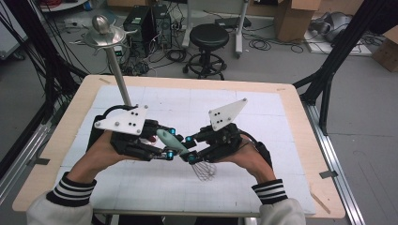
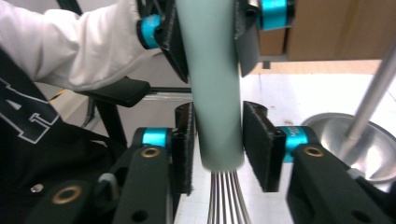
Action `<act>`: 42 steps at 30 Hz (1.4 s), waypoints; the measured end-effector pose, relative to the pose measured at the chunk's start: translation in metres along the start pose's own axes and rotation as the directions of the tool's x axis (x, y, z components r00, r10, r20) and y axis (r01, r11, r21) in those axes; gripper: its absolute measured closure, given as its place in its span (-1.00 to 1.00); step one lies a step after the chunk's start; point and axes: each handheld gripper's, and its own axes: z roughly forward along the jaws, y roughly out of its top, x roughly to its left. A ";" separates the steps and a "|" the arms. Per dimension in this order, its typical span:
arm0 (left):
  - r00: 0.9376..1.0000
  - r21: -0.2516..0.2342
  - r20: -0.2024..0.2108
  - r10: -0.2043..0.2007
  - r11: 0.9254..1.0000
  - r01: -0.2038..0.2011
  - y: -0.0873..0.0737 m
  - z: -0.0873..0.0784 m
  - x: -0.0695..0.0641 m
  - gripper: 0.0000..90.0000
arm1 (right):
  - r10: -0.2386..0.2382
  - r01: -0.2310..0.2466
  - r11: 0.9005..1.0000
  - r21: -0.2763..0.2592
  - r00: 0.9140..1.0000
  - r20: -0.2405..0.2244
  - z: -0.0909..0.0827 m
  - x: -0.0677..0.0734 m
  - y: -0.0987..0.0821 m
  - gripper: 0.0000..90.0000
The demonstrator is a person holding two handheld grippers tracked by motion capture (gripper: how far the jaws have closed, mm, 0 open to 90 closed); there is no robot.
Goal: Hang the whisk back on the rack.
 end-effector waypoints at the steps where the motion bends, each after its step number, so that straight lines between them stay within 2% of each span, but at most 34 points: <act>1: 1.000 0.006 -0.002 -0.003 1.000 0.003 0.000 0.000 0.000 0.47 | 0.002 -0.002 1.000 0.001 1.000 0.014 0.000 0.000 0.000 0.35; 3: 1.000 0.010 -0.005 -0.011 1.000 0.011 0.000 0.000 0.000 0.47 | 0.010 -0.011 1.000 0.008 1.000 0.027 -0.001 0.000 -0.001 0.22; 6: 0.999 0.026 -0.020 -0.028 0.999 0.029 0.000 -0.001 0.000 0.47 | 0.029 -0.030 0.999 0.016 0.997 0.077 -0.002 0.001 -0.002 -0.12; 8: 0.999 0.035 -0.031 -0.032 0.999 0.033 0.000 -0.003 0.001 0.47 | 0.042 -0.045 0.999 0.019 0.991 0.124 -0.004 0.001 -0.003 -0.32; 10: 0.998 0.035 -0.043 -0.045 0.998 0.047 0.000 -0.006 0.001 0.47 | 0.057 -0.061 0.998 0.018 0.987 0.151 -0.005 0.001 -0.004 -0.68; 14: 0.995 0.034 -0.075 -0.063 0.997 0.066 0.000 -0.011 0.000 0.47 | 0.064 -0.072 0.997 0.027 0.972 0.226 -0.009 0.002 -0.007 -0.99; 19: 0.992 0.052 -0.101 -0.072 0.996 0.078 0.000 -0.018 -0.001 0.47 | 0.076 -0.087 0.996 0.026 0.954 0.289 -0.018 0.007 -0.012 -0.99; 25: 0.989 0.085 -0.131 -0.074 0.993 0.085 0.000 -0.026 -0.002 0.47 | 0.084 -0.101 0.994 0.035 0.941 0.327 -0.029 0.011 -0.021 -0.99; 27: 0.989 0.087 -0.130 -0.074 0.993 0.085 -0.001 -0.028 -0.002 0.47 | 0.083 -0.105 0.993 0.047 0.934 0.346 -0.032 0.013 -0.026 -0.99; 29: 0.988 0.097 -0.137 -0.071 0.992 0.085 -0.002 -0.031 -0.003 0.47 | 0.100 -0.125 0.991 0.043 0.921 0.376 -0.036 0.014 -0.030 -0.99; 30: 0.987 0.099 -0.144 -0.072 0.991 0.087 -0.002 -0.033 -0.003 0.47 | 0.108 -0.130 0.991 0.035 0.924 0.367 -0.039 0.014 -0.033 -0.99; 32: 0.985 0.108 -0.157 -0.069 0.990 0.086 -0.002 -0.037 -0.004 0.47 | 0.124 -0.147 0.989 0.030 0.912 0.390 -0.043 0.016 -0.038 -0.99; 34: 0.983 0.116 -0.168 -0.070 0.989 0.090 -0.003 -0.041 -0.004 0.47 | 0.106 -0.134 0.990 0.041 0.907 0.407 -0.047 0.017 -0.044 -0.99; 35: 0.983 0.119 -0.171 -0.069 0.989 0.090 -0.004 -0.043 -0.004 0.47 | 0.107 -0.137 0.990 0.041 0.899 0.424 -0.048 0.019 -0.046 -0.99; 36: 0.981 0.122 -0.180 -0.072 0.988 0.095 -0.004 -0.046 -0.005 0.47 | 0.107 -0.139 0.989 0.044 0.897 0.429 -0.050 0.021 -0.048 -0.99; 39: 0.980 0.127 -0.188 -0.071 0.987 0.096 -0.006 -0.052 -0.005 0.47 | 0.110 -0.137 0.990 0.027 0.885 0.453 -0.057 0.025 -0.054 -0.99; 42: 0.976 0.130 -0.205 -0.076 0.986 0.104 -0.007 -0.059 -0.006 0.47 | 0.122 -0.144 0.990 0.008 0.868 0.482 -0.065 0.028 -0.061 -0.99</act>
